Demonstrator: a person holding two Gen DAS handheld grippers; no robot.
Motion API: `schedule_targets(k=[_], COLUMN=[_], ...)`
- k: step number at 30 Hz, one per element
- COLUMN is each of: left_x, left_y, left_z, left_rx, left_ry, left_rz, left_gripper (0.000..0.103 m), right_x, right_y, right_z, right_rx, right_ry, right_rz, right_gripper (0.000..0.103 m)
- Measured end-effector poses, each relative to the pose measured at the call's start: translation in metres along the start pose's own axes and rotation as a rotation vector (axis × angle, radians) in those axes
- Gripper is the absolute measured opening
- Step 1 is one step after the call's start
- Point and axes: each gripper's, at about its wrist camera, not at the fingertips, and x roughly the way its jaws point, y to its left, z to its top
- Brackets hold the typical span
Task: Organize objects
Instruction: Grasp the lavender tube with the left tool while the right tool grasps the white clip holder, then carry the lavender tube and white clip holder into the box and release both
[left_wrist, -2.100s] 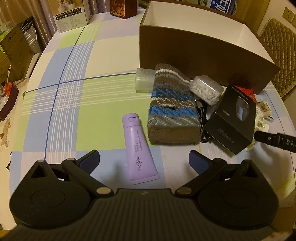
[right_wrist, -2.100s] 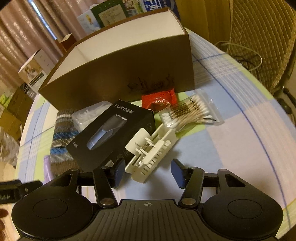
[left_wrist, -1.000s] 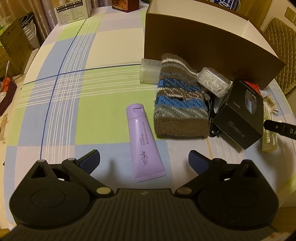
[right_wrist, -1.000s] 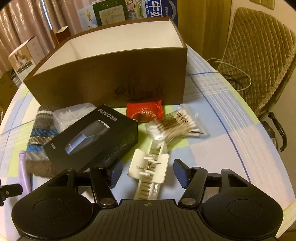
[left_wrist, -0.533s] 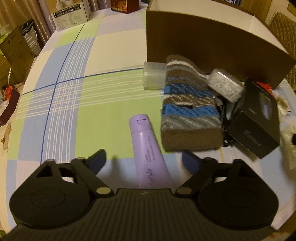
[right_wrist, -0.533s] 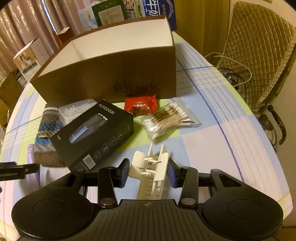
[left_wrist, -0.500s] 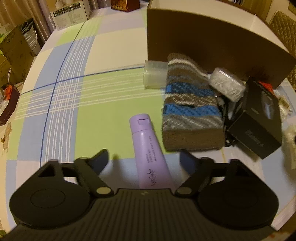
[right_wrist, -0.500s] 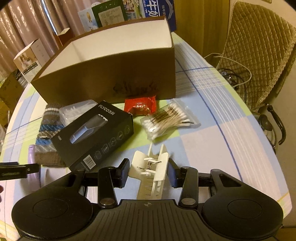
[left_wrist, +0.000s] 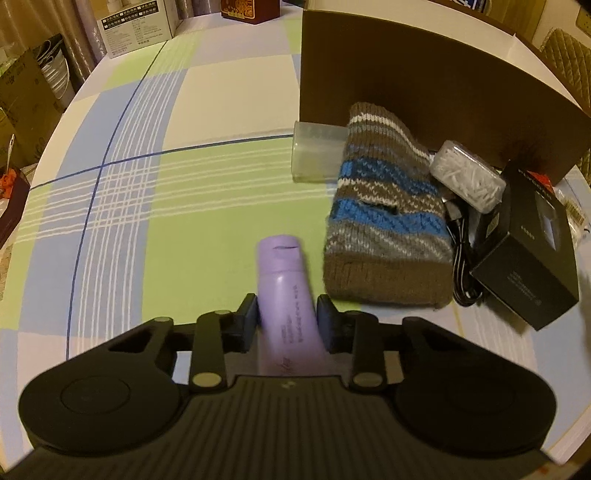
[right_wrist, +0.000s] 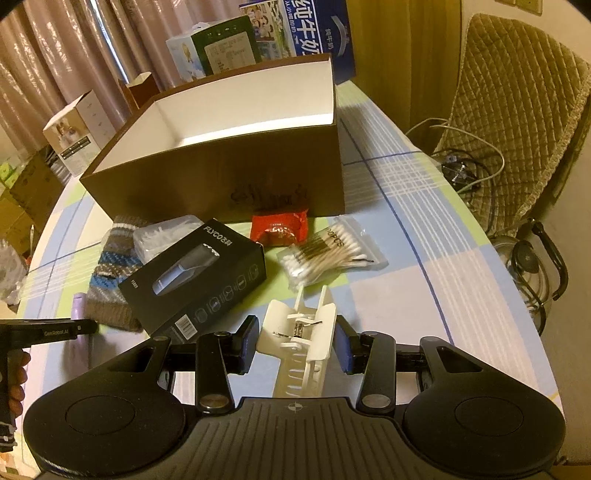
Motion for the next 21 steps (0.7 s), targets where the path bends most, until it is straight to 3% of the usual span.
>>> schedule_targets(k=[10, 14, 16, 21], left_x=[-0.025, -0.023, -0.022, -0.027], left_y=[0.009, 0.006, 0.004, -0.006], left_z=[-0.04, -0.038, -0.036, -0.038], left_rx=[-0.053, -0.088, -0.093, -0.084], left_ry=[0.028, 0.017, 0.01, 0.007], left_rz=[0.023, 0.045, 0.055, 0.06], left_gripper=[0.03, 0.035, 0.028, 0.027], right_x=[-0.001, -0.001, -0.002, -0.006], right_y=[-0.018, -0.025, -0.028, -0.035], right_z=[-0.001, -0.002, -0.003, -0.004], right_rx=[-0.021, -0.04, -0.049, -0.053], right_ry=[0.027, 0.034, 0.035, 0.035], right_rz=[0.038, 0.05, 0.052, 0.06], right_gripper=[0.04, 0.04, 0.04, 0.04])
